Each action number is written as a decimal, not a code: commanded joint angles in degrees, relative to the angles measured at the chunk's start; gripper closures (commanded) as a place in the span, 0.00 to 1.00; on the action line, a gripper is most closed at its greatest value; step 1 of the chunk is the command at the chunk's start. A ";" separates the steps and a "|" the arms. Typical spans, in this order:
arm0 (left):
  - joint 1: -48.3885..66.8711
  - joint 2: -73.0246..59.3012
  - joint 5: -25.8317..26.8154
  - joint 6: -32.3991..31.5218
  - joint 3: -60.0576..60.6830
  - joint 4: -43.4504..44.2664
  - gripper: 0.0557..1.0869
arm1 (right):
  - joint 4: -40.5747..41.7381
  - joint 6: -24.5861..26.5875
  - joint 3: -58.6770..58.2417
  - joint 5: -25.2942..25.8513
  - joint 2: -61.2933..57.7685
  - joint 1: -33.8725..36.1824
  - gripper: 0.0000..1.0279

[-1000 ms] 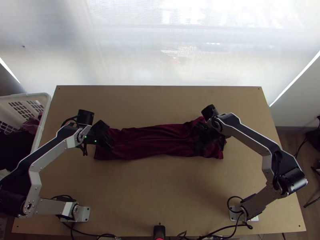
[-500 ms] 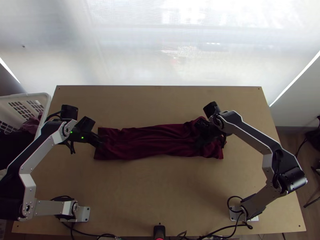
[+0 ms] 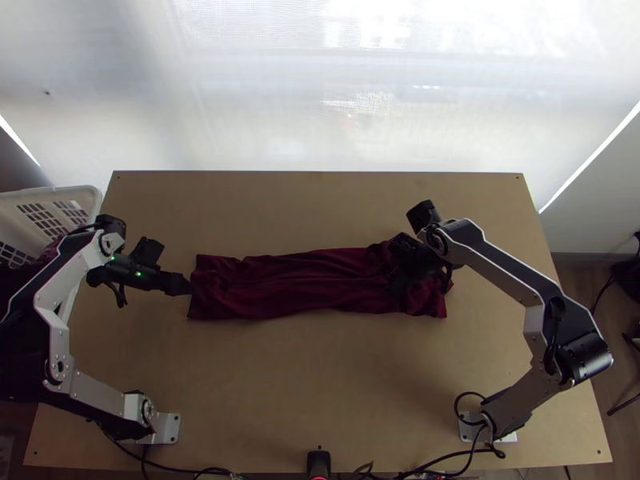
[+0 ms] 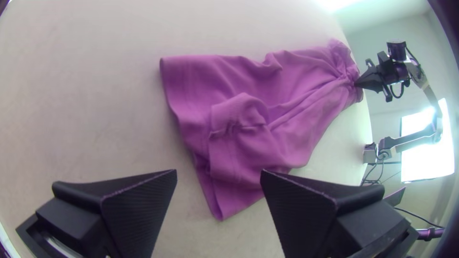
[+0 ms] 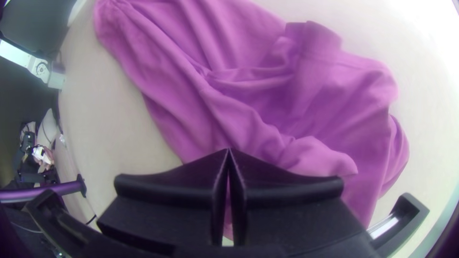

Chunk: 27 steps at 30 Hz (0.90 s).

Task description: Fold the t-shirt

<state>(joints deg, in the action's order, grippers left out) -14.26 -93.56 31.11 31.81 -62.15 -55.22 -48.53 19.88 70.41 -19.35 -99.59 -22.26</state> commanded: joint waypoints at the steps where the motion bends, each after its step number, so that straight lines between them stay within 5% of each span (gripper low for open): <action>1: -3.23 -6.20 2.64 2.38 -1.22 -1.64 0.10 | 0.19 0.69 0.25 -0.16 -0.52 0.46 0.97; 27: 0.55 -12.53 11.16 1.32 -6.58 -4.28 0.10 | 3.53 1.48 5.70 -2.00 -9.74 1.96 0.97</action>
<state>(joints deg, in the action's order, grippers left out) -14.11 -105.10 40.80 33.23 -67.44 -58.70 -45.32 21.26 74.74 -21.06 -107.39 -20.49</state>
